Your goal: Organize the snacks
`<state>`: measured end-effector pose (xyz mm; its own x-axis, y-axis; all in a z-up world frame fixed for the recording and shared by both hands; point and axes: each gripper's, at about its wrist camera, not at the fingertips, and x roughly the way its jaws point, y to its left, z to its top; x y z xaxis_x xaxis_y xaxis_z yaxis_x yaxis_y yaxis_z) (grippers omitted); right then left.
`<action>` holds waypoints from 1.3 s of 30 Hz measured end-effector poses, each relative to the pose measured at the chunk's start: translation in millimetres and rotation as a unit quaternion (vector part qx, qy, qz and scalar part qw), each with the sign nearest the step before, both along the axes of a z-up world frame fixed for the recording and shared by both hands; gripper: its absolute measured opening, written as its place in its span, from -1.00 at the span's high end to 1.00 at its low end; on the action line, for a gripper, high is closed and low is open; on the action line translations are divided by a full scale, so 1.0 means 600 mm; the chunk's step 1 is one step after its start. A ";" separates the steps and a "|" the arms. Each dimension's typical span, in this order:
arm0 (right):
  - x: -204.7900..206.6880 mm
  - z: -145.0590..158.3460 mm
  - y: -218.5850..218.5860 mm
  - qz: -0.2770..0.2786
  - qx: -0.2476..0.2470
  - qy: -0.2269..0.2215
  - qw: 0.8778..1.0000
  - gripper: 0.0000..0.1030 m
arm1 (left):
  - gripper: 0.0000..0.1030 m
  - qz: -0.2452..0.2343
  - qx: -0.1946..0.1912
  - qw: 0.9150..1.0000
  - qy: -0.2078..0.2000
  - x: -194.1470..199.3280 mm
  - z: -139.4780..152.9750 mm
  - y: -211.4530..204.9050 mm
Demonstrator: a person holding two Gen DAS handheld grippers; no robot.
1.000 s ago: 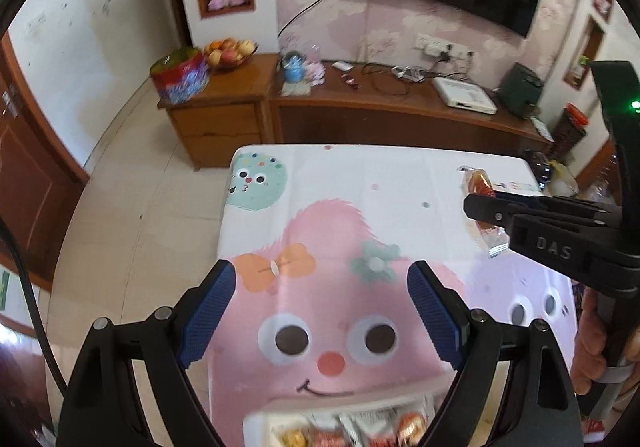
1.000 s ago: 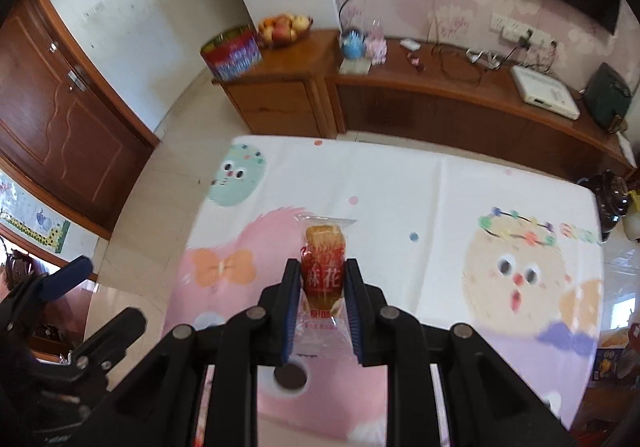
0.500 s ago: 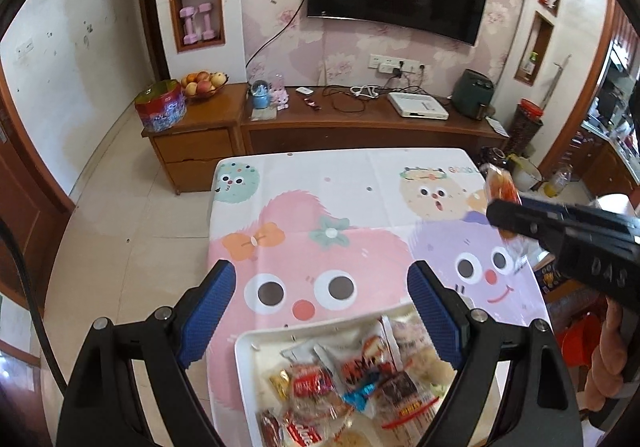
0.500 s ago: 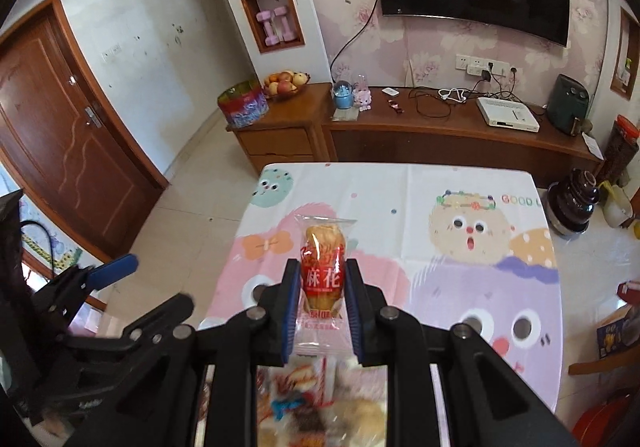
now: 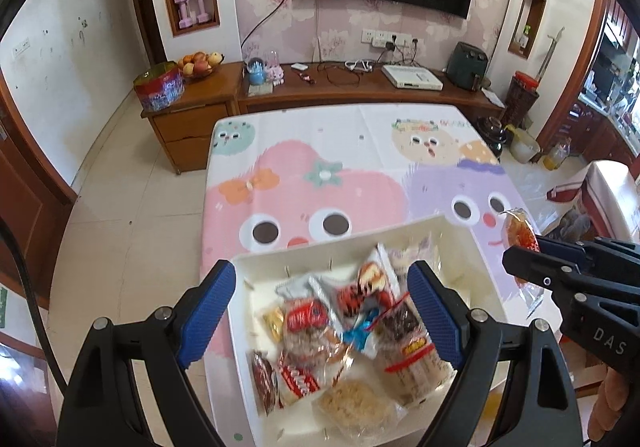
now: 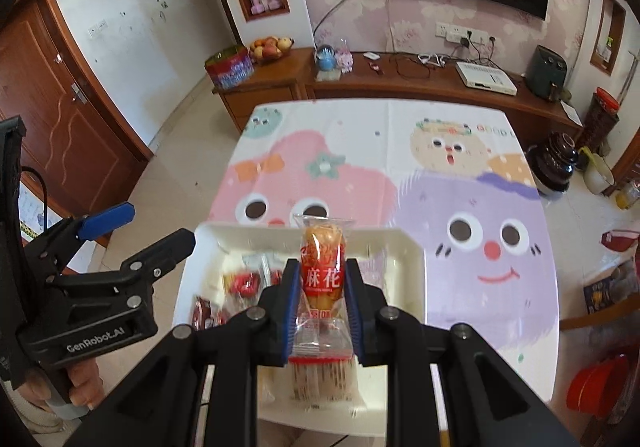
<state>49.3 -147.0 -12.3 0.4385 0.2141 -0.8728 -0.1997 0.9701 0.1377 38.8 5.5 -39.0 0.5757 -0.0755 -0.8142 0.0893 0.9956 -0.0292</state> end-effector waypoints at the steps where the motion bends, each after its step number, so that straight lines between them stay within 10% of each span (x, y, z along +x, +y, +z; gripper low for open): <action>1: -0.007 -0.006 0.000 -0.004 0.000 0.005 1.000 0.57 | -0.69 -0.001 0.002 1.000 0.002 -0.005 -0.005 -0.001; 11: -0.041 -0.041 0.002 -0.014 -0.015 0.032 0.999 0.55 | -0.69 0.000 0.002 1.000 0.018 -0.030 -0.029 -0.003; 18: -0.057 -0.045 0.001 -0.020 -0.012 0.039 0.999 0.00 | -0.70 0.003 -0.009 1.000 0.028 -0.036 -0.034 0.000; 39: -0.086 0.000 -0.030 -0.072 -0.040 0.004 0.997 -0.04 | -0.87 0.000 -0.003 1.000 0.018 -0.056 -0.010 -0.026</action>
